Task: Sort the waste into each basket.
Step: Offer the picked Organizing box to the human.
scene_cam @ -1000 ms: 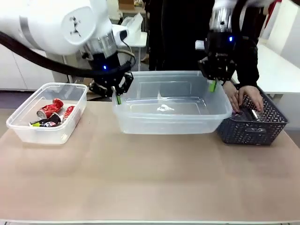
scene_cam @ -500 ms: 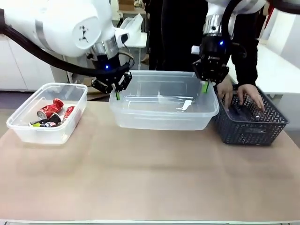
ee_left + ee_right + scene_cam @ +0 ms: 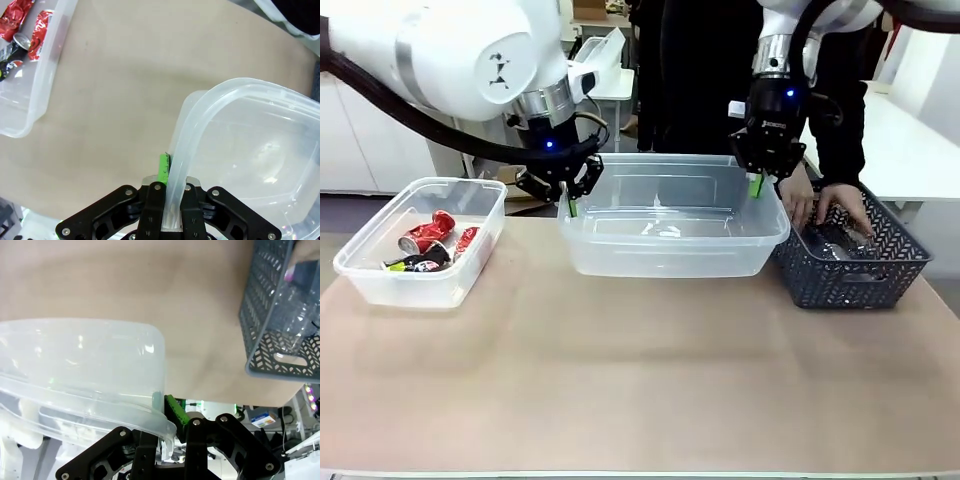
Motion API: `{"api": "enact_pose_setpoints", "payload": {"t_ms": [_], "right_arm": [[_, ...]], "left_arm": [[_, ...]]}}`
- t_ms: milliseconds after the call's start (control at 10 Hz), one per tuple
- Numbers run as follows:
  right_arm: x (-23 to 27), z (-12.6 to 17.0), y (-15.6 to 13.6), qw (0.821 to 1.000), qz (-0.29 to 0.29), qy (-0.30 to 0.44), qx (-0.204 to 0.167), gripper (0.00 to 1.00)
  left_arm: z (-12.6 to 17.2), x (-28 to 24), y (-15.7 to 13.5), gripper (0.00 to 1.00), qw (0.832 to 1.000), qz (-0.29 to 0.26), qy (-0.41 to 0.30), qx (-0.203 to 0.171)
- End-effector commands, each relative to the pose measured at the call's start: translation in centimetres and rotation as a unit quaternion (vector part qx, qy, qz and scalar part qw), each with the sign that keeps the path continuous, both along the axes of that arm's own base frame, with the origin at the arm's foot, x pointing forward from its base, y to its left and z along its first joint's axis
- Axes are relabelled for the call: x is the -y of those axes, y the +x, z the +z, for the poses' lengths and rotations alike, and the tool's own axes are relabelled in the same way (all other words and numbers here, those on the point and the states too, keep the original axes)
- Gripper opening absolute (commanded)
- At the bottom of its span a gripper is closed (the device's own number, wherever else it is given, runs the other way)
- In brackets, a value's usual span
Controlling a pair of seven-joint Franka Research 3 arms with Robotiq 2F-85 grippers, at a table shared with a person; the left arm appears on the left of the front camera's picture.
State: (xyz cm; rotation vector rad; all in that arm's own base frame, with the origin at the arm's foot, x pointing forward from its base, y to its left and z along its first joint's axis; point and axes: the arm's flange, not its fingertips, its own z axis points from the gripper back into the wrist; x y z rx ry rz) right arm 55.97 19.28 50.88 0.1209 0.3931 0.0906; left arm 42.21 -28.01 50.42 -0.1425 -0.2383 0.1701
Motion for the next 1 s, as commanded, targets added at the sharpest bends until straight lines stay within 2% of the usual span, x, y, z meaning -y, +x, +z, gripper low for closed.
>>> {"api": "enact_pose_setpoints", "payload": {"t_ms": [0, 900], "right_arm": [[-0.03, 0.3, -0.8, 1.0, 0.0, 0.003, 0.003, 0.06], [-0.03, 0.3, -0.8, 1.0, 0.0, 0.003, 0.003, 0.06]], "left_arm": [[0.13, -0.36, 0.37, 0.04, 1.0, 0.01, -0.001, 0.007], [0.13, -0.36, 0.37, 0.04, 1.0, 0.01, -0.001, 0.007]]}}
